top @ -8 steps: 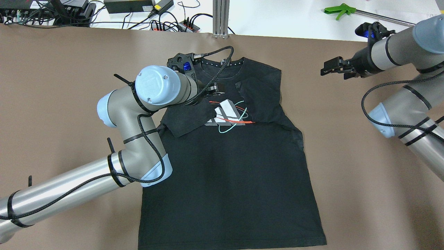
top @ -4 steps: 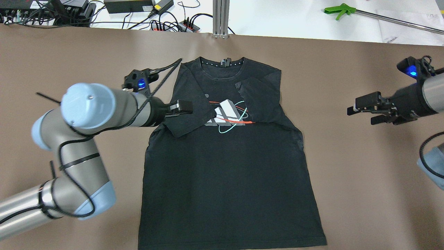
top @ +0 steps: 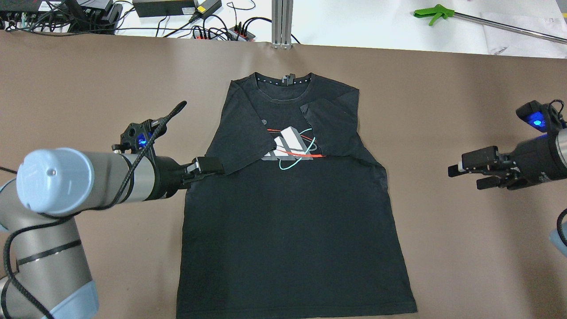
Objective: Fold clothes
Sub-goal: 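Release the sleeve and move both grippers to the hem corners nearest the robot, then lower both grippers onto the hem corners nearest the robot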
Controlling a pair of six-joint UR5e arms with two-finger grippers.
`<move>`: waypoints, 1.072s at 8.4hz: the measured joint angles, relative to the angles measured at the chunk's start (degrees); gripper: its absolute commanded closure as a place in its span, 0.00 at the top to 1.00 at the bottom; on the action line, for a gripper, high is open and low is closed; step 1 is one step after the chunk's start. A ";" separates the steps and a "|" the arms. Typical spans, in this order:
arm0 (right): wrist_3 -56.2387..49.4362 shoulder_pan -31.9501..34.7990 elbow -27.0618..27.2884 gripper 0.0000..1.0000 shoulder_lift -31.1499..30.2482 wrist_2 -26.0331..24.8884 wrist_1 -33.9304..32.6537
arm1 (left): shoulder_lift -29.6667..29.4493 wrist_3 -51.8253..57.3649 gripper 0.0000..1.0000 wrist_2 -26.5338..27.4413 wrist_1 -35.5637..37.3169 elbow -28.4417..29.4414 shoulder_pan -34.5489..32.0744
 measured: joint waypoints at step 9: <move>0.99 -24.25 -8.47 0.94 -4.95 -14.45 15.50 | 6.82 -2.51 1.00 8.36 0.07 -5.00 8.70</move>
